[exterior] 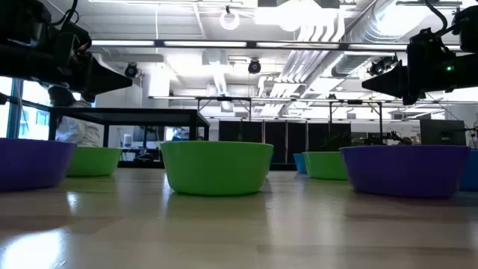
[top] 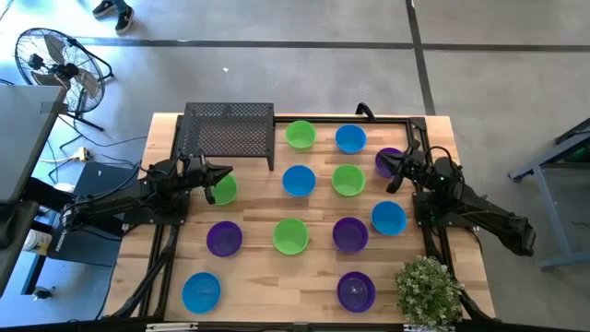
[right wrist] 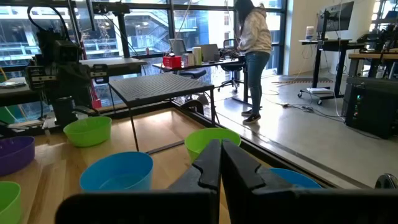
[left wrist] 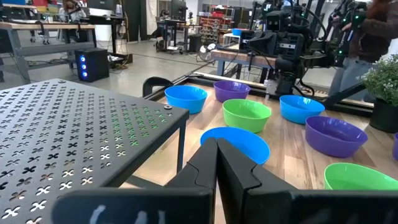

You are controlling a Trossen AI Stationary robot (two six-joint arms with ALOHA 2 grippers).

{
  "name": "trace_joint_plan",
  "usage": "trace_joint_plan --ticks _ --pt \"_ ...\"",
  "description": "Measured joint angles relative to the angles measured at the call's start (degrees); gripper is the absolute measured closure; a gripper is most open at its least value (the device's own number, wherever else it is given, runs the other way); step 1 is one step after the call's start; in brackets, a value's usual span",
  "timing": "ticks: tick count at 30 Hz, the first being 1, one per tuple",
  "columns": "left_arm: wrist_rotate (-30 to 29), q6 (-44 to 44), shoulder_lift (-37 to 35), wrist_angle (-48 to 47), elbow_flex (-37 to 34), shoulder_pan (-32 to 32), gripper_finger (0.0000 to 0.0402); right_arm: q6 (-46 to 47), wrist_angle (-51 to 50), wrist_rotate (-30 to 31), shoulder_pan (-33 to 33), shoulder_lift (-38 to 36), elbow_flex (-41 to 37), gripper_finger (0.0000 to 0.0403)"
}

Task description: Pick & Place Mini bowls

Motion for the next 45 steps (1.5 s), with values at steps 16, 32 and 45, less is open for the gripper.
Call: trace_joint_plan --ticks 16,32,45 --pt "0.01 0.0 0.02 -0.01 0.0 -0.01 0.0401 0.0 0.0 0.0 0.01 -0.01 -0.01 0.0402" --pt "0.0 0.0 0.02 0.01 0.0 -0.01 0.0401 0.01 0.0 0.0 0.01 -0.01 -0.01 0.0402" --pt "6.65 -3.04 -0.02 0.0 -0.04 -0.02 0.0401 0.02 0.01 0.0 0.0 -0.01 -0.02 0.0402"
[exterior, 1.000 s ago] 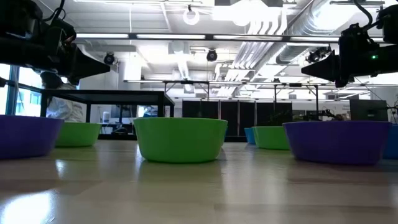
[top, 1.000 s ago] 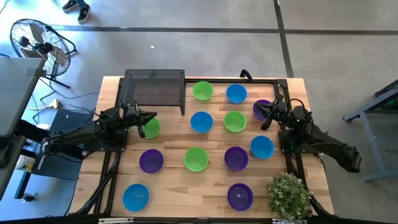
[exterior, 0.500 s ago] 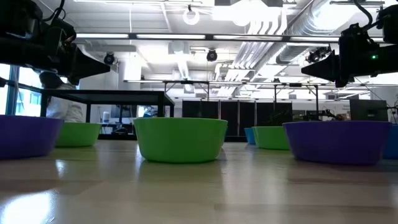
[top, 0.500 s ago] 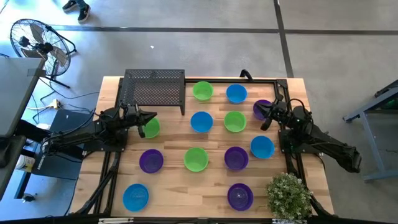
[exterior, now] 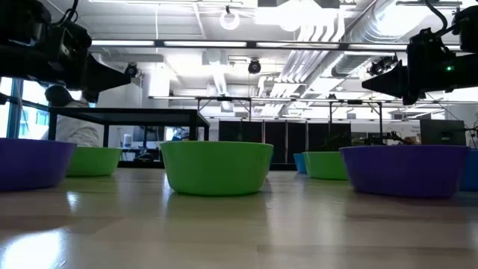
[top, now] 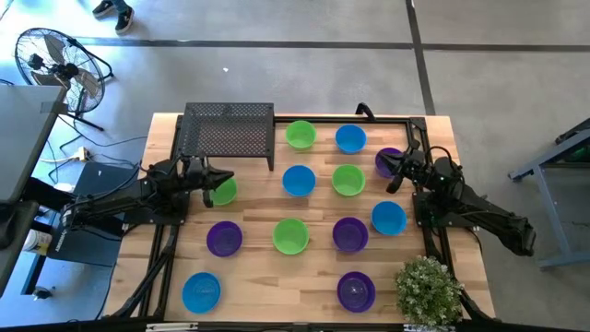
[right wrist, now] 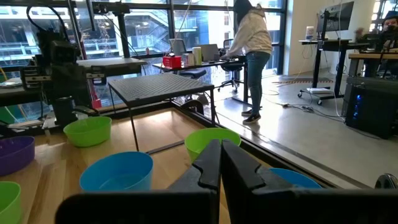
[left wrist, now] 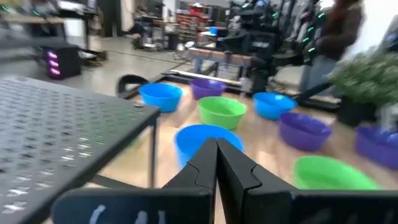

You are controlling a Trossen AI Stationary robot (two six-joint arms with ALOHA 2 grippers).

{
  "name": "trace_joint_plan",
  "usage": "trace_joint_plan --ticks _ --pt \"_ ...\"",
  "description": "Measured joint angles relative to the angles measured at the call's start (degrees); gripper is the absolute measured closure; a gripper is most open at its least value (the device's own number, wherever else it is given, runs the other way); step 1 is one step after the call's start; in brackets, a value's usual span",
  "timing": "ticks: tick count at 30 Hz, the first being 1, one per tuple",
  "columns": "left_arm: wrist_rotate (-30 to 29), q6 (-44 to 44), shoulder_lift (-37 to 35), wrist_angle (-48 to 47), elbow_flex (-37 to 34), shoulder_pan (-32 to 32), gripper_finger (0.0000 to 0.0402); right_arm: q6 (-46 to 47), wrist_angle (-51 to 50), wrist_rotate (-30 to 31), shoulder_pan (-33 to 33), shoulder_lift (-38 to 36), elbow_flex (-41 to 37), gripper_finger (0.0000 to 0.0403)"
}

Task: Pick & Place Mini bowls
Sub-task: Put the purple bowl on the shelf

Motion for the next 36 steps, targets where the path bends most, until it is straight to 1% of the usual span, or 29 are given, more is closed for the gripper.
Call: trace_joint_plan --ticks 2,7,11,14,18,23,27,31,36 --pt "0.84 -3.62 0.04 0.28 0.0 0.02 0.0401 -0.02 0.01 0.0 0.01 0.01 0.0 0.0402" --pt "7.02 -5.68 0.06 0.47 0.58 0.0 0.0401 0.0 0.01 0.0 0.01 0.0 0.0 0.0402" --pt "7.03 -5.74 1.51 -1.2 3.27 0.02 0.0401 -0.02 -0.01 0.0 0.01 -0.02 -0.01 0.0402" --pt "7.02 -3.97 3.52 -3.54 5.7 0.02 0.0401 -0.01 0.02 0.0 0.02 -0.01 0.0 0.0402" --pt "6.5 -1.56 8.1 -6.06 8.69 0.02 0.0401 0.0 -0.01 0.0 0.0 -0.01 -0.01 0.0402" --pt "6.63 -1.0 15.05 -8.11 12.61 0.02 0.0401 0.0 0.02 0.0 0.01 -0.01 -0.01 0.0402" --pt "6.94 0.38 20.17 -13.1 16.6 0.02 0.0401 -0.02 0.01 0.0 0.02 0.0 -0.01 0.0402" --pt "7.05 0.52 24.7 -17.67 20.36 0.02 0.0401 -0.02 0.0 0.0 0.01 -0.01 0.0 0.0402" --pt "6.57 -0.99 29.48 -20.51 23.85 0.0 0.0395 -0.01 0.02 0.0 0.0 -0.01 -0.01 0.0402"
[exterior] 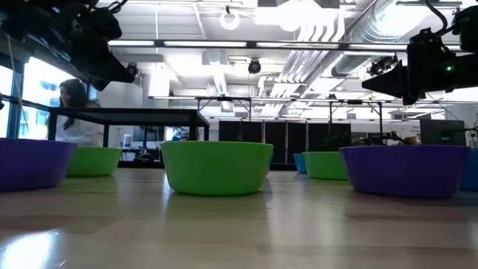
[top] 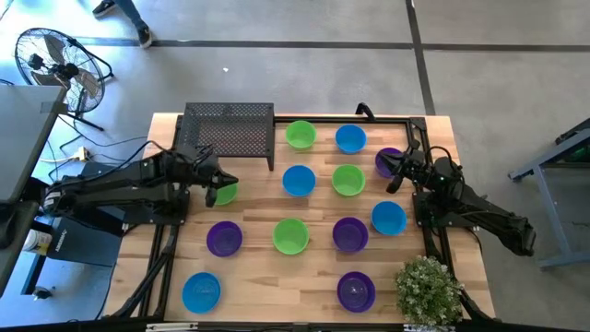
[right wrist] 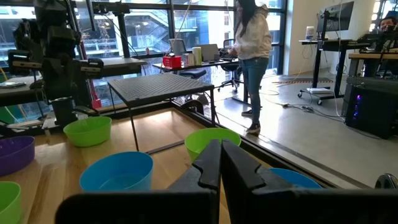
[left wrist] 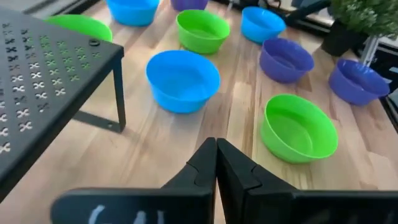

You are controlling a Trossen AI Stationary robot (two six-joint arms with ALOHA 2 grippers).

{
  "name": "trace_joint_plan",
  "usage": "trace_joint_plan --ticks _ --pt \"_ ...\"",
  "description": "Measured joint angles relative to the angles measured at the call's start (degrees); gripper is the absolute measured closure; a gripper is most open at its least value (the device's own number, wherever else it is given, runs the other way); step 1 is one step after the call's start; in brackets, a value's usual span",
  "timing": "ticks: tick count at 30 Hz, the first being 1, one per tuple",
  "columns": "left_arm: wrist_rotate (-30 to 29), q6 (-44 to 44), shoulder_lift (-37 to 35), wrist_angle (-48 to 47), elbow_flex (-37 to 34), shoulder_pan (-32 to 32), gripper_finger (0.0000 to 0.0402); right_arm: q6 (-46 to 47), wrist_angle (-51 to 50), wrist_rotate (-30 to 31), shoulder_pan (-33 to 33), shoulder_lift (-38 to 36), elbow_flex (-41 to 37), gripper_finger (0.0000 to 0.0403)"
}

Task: Pick & Place Mini bowls
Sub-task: Put the purple bowl on the shelf

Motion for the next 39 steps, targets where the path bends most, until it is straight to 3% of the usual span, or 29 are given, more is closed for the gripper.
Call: trace_joint_plan --ticks 7,15,27,35,39 --pt "-0.57 -0.46 6.31 -4.78 4.27 -2.99 0.0345 -0.01 0.0 0.0 0.0 0.0 0.01 0.0402" --pt "-10.28 -4.89 13.94 -8.6 8.99 -19.37 0.0314 -0.01 0.0 0.0 0.01 0.0 0.0 0.0402" --pt "-13.84 -22.49 34.92 -13.41 18.4 -40.07 0.0313 0.0 0.0 0.0 0.0 -0.01 0.0 0.0402" --pt "-13.08 -35.0 52.58 -24.78 32.35 -47.87 0.0309 0.0 0.0 0.0 0.0 0.01 0.0 0.0402" --pt "-12.57 -43.09 58.31 -29.69 38.65 -49.69 0.0275 -0.01 -0.02 0.0 0.02 0.01 0.0 0.0402"
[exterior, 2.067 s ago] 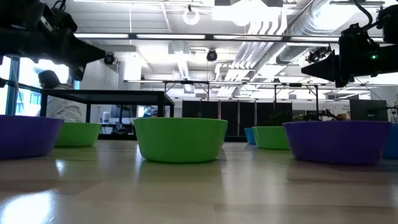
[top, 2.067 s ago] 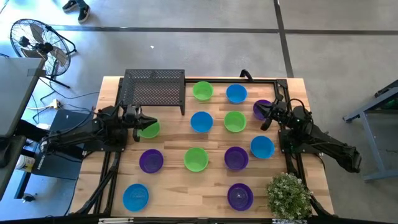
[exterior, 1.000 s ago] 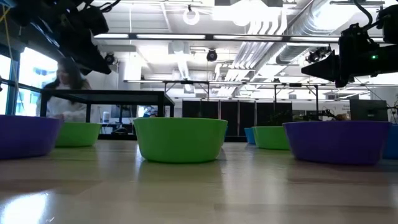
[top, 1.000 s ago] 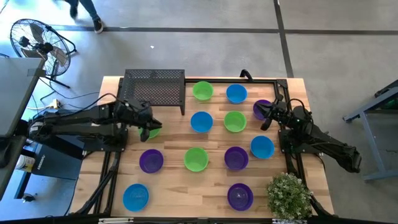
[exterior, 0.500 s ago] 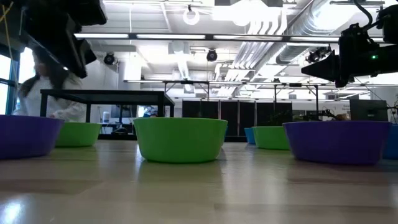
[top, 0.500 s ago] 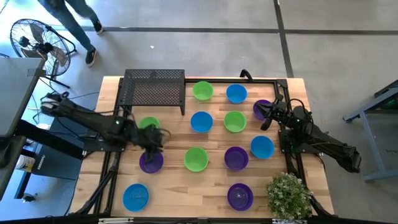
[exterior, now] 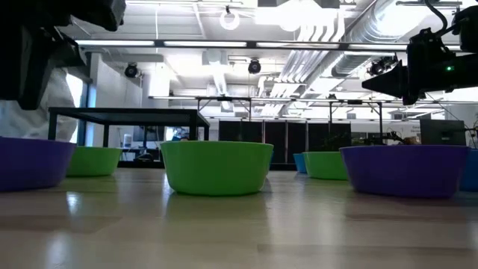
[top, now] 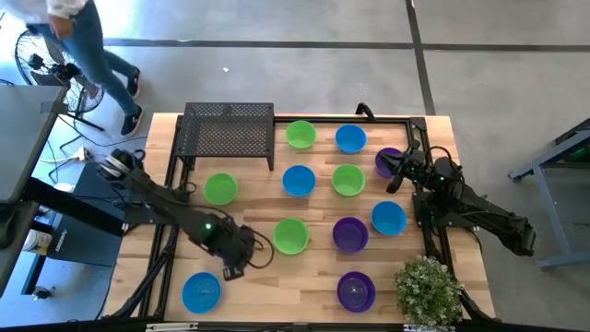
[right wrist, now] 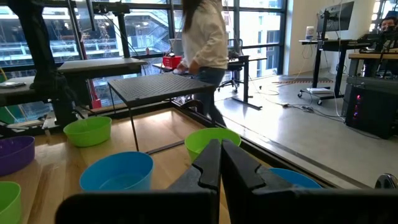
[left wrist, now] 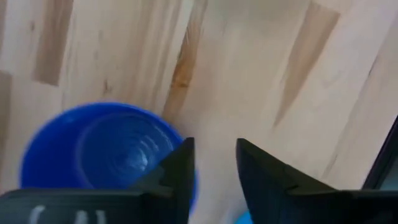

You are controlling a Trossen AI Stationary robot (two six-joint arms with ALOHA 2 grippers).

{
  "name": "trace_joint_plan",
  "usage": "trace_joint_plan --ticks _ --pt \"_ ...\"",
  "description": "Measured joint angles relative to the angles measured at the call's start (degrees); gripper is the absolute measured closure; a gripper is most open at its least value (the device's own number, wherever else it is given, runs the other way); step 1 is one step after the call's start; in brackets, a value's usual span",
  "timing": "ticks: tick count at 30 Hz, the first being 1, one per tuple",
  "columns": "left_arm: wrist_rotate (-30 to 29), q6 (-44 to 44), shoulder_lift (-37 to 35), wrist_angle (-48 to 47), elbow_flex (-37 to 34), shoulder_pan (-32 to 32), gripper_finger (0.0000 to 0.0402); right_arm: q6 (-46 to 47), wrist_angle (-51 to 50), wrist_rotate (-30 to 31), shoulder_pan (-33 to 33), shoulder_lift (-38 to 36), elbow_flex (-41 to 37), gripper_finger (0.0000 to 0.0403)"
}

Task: Pick & Place Mini bowls
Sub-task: Put the purple bowl on the shelf

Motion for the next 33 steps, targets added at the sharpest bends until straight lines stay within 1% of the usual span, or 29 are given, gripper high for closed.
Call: trace_joint_plan --ticks 3,6,8,11,13,20,22,30,33 --pt "0.26 -5.19 2.39 -2.3 2.59 -0.71 0.0234 0.01 0.04 0.0 0.0 -0.02 0.01 0.0402" --pt "-0.38 -9.54 2.73 -3.08 2.33 -1.22 0.0198 0.01 0.02 0.0 0.0 -0.02 0.01 0.0402" --pt "-1.99 -11.87 2.75 -3.37 1.24 -1.41 0.0185 0.01 0.0 0.0 -0.02 -0.01 0.01 0.0402" --pt "-4.23 -14.65 2.75 -4.68 -0.69 -2.18 0.0183 0.02 0.02 0.0 -0.02 0.0 0.0 0.0402" --pt "-5.68 -15.9 2.75 -4.33 -1.86 -2.77 0.0187 0.02 -0.02 0.0 -0.02 -0.02 0.0 0.0402" --pt "-5.61 -16.8 2.78 1.68 -5.99 -3.16 0.0219 0.0 0.0 0.0 -0.02 0.0 0.0 0.0402" --pt "-6.4 -17.76 2.78 1.71 -6.87 -3.18 0.0232 0.02 0.02 0.0 -0.02 0.0 0.0 0.0402" --pt "-4.85 -18.47 2.78 2.0 -8.51 -3.2 0.0301 0.0 0.0 0.0 -0.02 -0.02 0.0 0.0402" --pt "-4.33 -18.41 2.78 2.18 -8.51 -3.18 0.0315 0.01 0.01 0.0 -0.02 -0.02 0.01 0.0402"
